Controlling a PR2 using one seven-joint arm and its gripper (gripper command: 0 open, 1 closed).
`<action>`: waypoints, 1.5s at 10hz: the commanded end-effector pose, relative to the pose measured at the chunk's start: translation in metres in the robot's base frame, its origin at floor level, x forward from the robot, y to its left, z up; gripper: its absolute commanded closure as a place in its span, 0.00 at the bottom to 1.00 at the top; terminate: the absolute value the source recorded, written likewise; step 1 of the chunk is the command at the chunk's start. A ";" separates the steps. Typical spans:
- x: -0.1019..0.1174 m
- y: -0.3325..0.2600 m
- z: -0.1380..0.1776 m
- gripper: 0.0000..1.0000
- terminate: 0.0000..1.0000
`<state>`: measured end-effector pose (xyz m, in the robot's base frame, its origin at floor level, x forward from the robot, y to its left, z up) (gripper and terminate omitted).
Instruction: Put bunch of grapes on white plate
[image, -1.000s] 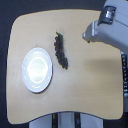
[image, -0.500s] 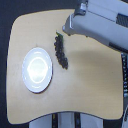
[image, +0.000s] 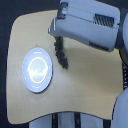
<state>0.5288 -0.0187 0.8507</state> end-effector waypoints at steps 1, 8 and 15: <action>0.011 0.032 -0.049 0.00 0.00; 0.015 0.023 -0.104 0.00 0.00; 0.009 0.028 -0.126 0.00 0.00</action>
<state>0.5427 0.0108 0.7382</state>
